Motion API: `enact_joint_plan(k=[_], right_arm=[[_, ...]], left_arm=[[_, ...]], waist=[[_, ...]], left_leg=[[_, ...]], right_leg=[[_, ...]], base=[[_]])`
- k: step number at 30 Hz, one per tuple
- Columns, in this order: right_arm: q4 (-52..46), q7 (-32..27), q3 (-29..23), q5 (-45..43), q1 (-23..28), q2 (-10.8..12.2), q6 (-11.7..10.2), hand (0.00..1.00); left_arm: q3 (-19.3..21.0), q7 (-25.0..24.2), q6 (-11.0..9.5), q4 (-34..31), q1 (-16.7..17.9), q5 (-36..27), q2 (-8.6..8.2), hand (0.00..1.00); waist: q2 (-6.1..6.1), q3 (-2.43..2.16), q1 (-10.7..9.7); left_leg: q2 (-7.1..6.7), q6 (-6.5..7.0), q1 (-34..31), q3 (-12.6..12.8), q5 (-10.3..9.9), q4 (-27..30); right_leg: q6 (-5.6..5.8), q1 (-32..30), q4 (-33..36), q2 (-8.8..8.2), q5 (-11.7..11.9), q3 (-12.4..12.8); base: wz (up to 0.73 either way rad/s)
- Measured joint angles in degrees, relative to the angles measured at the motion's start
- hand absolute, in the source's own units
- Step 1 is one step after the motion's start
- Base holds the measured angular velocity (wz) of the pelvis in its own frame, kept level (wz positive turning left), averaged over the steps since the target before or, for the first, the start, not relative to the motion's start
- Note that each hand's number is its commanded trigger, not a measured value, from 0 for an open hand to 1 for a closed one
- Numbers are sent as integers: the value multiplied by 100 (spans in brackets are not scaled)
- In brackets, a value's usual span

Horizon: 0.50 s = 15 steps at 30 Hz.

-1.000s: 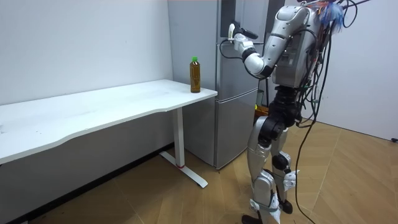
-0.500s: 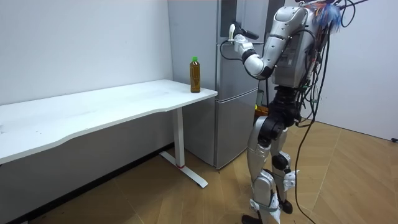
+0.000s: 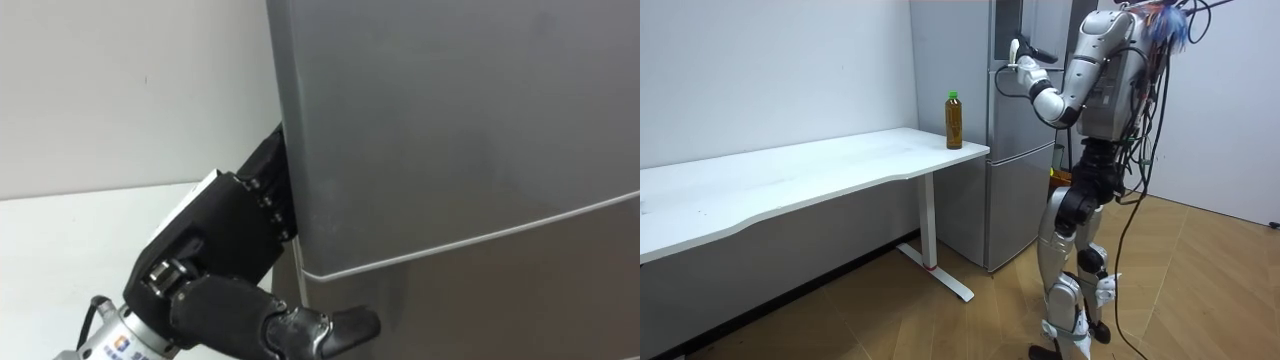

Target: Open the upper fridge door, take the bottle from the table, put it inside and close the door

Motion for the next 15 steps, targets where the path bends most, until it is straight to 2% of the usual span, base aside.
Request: enact_joint_plan(k=[1,2,5,8,9,11,14,15], right_arm=[[1,0,2,9,0,0,-1,0],[1,0,10,26,1,0,-2,0],[9,0,54,71,-3,-5,-6,0],[10,-3,53,90,6,-4,-19,0],[10,-3,52,110,8,-4,-47,0],[13,-3,47,140,13,-9,-71,0],[12,3,33,158,8,-18,-82,0],[12,8,10,162,9,-26,-88,0]], left_arm=[[-2,0,0,0,0,-2,-4,95],[-5,0,0,0,0,-1,-15,100],[1,5,-11,20,0,3,-49,100],[9,87,-112,136,0,-4,-183,100],[9,107,-152,161,0,-4,-210,97],[-91,90,-233,157,60,-73,-209,76],[-63,304,-293,289,102,-86,-415,65],[-52,341,-377,322,101,-76,-430,58]], waist=[[-1,1,-1],[1,-1,-1],[27,-16,-1],[26,-3,-5],[29,1,-13],[38,15,-14],[64,31,-47],[76,42,-69]], left_leg=[[0,0,0,0,0,-1],[-1,0,-1,1,0,-2],[-1,0,1,1,0,-2],[-1,0,9,0,0,-2],[-2,0,7,0,0,-2],[-2,0,8,1,0,-2],[-1,0,9,2,0,-1],[0,0,9,9,0,-1]], right_leg=[[0,0,-2,0,0,0],[0,1,-3,0,0,-1],[0,7,-2,0,0,3],[-1,12,1,0,1,8],[0,13,0,0,1,7],[0,14,0,0,1,16],[0,13,0,4,1,41],[0,11,-5,7,0,55]], base=[[0],[0],[0],[0],[0],[0],[0],[-3]])
